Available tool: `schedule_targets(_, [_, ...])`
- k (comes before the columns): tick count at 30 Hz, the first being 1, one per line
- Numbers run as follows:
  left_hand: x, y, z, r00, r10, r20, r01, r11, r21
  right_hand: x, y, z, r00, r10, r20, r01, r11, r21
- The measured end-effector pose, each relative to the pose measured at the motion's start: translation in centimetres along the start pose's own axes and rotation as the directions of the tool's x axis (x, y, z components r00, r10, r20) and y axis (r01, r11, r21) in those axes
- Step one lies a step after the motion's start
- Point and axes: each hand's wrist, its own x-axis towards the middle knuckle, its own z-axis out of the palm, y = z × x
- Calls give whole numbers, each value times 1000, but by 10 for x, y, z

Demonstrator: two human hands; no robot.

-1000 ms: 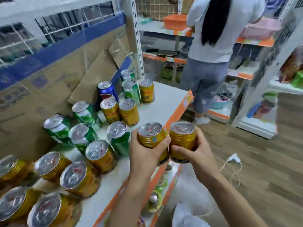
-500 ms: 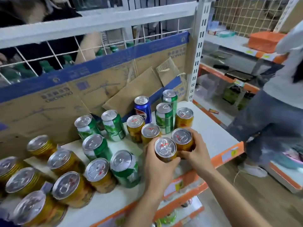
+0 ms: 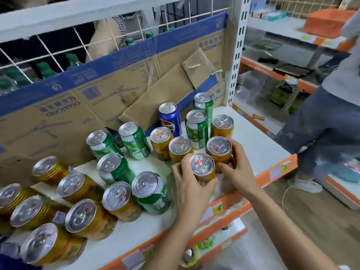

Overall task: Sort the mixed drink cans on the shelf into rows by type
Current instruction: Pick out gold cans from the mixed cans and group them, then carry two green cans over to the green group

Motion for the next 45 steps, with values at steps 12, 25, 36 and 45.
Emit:
schedule_targets(12, [30, 31, -18, 892, 305, -334, -244, 946, 213, 53, -45, -3, 942, -226, -248, 195, 970, -144])
schedule_targets(25, [109, 58, 5, 997, -78, 28, 64, 943, 326, 202, -49, -17, 915, 122, 385, 166, 757, -632])
schedule_targets(36, [125, 65, 16, 969, -240, -65, 242, 852, 464, 222, -24, -13, 887, 135, 441, 163, 804, -572])
schedule_targets(45, [113, 86, -11, 954, -110, -278, 180, 954, 241, 200, -71, -37, 964, -148, 220, 195, 958, -209])
